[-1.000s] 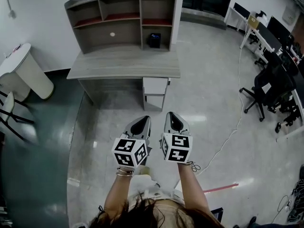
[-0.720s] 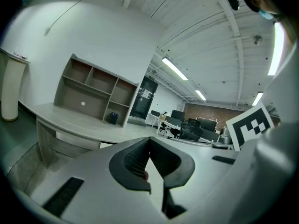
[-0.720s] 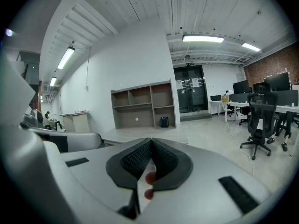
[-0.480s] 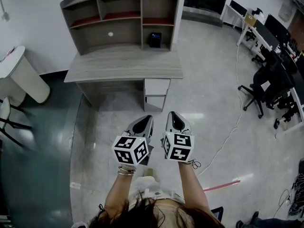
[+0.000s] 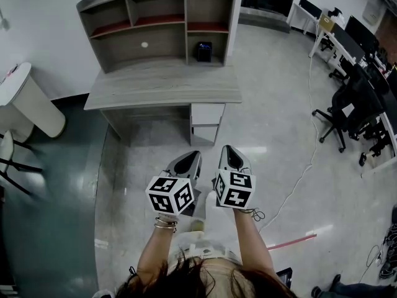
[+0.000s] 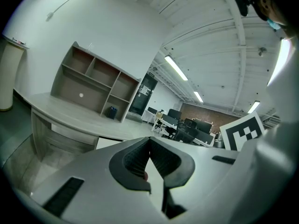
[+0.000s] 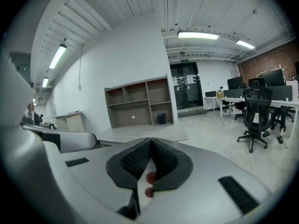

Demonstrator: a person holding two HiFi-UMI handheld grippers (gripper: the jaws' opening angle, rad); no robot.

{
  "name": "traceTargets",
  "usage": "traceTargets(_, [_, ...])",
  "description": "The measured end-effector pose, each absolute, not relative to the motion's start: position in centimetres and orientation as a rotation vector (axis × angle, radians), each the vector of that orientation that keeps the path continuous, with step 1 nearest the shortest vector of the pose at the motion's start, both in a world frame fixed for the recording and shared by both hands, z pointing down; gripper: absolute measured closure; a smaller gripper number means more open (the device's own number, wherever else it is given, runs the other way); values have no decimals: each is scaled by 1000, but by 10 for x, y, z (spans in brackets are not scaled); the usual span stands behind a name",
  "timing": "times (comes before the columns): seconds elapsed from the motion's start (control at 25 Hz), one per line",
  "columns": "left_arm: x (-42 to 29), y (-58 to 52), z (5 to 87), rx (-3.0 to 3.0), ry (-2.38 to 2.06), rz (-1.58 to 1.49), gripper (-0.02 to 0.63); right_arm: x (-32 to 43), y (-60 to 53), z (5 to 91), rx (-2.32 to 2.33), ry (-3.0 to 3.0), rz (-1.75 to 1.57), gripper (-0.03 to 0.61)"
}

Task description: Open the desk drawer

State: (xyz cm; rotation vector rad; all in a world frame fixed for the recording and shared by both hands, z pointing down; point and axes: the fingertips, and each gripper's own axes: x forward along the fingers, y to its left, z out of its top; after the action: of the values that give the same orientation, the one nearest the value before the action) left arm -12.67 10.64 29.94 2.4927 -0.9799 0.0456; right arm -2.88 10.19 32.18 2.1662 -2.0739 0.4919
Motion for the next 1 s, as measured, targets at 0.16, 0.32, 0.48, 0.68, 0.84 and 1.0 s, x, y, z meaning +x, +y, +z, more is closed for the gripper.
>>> traceTargets(0.16, [-128, 91, 302, 2486, -989, 48, 604, -34, 88, 322, 2137, -2114, 493, 557])
traceTargets(0.32, [-125, 74, 302, 2496, -981, 29, 604, -31, 69, 328, 2109, -2103, 490, 558])
traceTargets(0.48, [-121, 54, 308, 2501, -988, 39, 604, -26, 48, 337, 2094, -2089, 497, 558])
traceTargets(0.68, [-109, 25, 315, 2513, -983, 71, 604, -17, 19, 350, 2044, -2097, 516, 558])
traceTargets(0.84, [-99, -3, 322, 2516, -986, 87, 604, -5, -6, 357, 2040, -2103, 545, 558])
traceTargets(1.0, [-88, -33, 329, 2526, -997, 115, 604, 8, -33, 361, 2044, -2113, 555, 557])
